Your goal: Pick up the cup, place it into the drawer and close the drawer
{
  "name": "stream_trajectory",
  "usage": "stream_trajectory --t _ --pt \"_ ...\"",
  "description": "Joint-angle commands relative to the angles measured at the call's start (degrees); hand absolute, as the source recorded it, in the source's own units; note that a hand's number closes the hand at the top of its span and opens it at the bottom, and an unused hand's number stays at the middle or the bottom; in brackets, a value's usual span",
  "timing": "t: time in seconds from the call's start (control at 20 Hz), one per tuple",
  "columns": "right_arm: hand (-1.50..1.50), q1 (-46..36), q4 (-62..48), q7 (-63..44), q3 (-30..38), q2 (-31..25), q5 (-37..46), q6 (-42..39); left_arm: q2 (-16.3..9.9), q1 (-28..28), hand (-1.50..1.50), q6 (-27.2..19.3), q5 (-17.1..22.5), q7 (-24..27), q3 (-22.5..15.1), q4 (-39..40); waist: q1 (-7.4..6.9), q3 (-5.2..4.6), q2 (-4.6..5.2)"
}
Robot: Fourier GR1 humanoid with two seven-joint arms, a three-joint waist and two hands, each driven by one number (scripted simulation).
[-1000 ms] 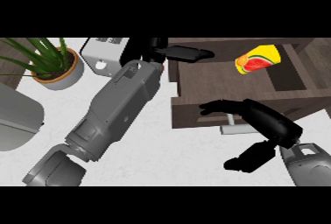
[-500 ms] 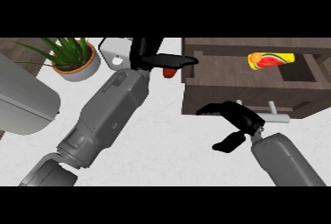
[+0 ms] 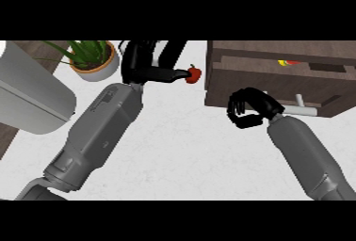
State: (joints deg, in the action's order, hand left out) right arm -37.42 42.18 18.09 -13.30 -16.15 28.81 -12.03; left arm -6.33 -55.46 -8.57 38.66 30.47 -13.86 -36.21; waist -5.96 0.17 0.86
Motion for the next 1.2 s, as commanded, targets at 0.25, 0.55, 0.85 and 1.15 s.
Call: stream_trajectory --t 0.25,0.55,0.85,1.15 --pt "1.5 -14.38 -14.1 4.37 10.84 -5.87 -3.92 3.21 -3.88 5.14 -1.5 4.22 0.42 -2.09 -0.68 -5.34 -3.56 0.14 1.09" --pt "1.5 -16.24 -14.95 2.98 13.36 -8.72 -6.22 1.58 -4.01 5.59 -1.5 5.22 0.65 -3.33 -1.13 -6.86 -4.78 0.15 1.63" --pt "1.5 -16.99 -12.96 2.78 14.33 -10.12 -8.09 -0.63 -4.71 6.8 -1.5 7.04 0.62 -3.3 -1.6 -8.07 -6.19 0.06 1.85" --pt "1.5 -15.82 -11.36 3.44 15.74 -11.44 -10.58 -3.25 -5.6 8.58 -1.5 8.88 1.24 -3.15 -1.29 -8.79 -6.57 0.04 1.98"
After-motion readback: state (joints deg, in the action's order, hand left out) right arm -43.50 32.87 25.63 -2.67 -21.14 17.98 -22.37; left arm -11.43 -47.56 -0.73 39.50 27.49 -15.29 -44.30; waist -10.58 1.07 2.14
